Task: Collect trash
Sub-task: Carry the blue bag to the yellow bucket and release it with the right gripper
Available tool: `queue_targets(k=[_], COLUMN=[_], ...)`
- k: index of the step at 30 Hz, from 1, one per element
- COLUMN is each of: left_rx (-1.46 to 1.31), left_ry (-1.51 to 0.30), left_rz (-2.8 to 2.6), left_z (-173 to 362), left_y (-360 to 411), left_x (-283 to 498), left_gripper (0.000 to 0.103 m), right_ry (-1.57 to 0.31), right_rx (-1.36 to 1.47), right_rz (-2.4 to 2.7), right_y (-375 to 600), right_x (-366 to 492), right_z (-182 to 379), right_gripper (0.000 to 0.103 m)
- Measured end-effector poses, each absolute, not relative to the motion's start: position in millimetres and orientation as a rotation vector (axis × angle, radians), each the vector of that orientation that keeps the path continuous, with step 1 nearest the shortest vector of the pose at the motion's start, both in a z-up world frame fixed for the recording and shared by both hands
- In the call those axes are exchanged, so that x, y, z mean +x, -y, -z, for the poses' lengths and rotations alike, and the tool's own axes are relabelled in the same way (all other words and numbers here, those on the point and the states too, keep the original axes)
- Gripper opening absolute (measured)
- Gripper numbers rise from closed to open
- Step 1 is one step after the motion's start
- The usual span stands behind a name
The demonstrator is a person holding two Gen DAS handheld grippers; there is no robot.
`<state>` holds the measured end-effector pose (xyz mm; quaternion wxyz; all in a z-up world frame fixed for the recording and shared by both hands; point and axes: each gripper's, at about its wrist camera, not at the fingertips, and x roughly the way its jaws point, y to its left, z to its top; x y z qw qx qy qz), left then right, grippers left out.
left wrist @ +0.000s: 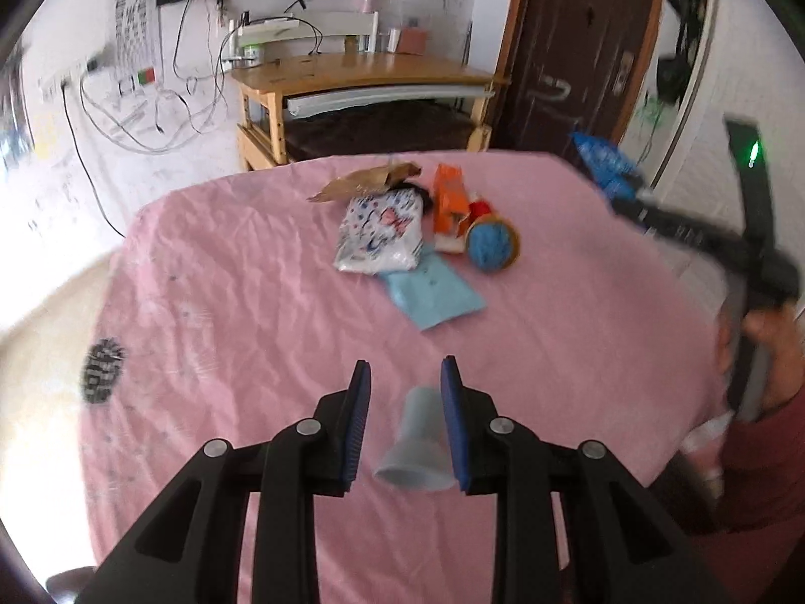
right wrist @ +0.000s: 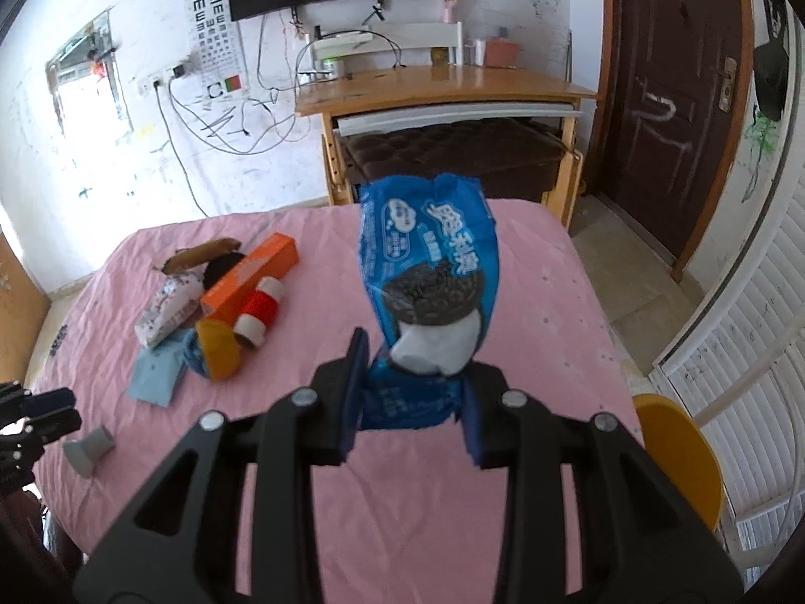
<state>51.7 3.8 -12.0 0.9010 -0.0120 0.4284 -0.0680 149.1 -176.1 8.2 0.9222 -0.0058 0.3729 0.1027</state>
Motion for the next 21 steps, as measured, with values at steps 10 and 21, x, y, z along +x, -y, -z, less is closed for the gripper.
queue_targets(k=[10,21], left_rx=[0.037,0.047], left_ry=[-0.971,-0.916], left_rz=[0.185,0.148], left_z=[37,39], left_y=[10,11], left_x=[41,30], left_gripper=[0.047,0.029], right_ry=[-0.725,-0.693], right_rx=[0.007,0.001], right_rz=[-0.200,-0.141], right_y=[191,210], right_x=[127,110], right_z=[-18,-20], right_gripper=[0.031,0.031])
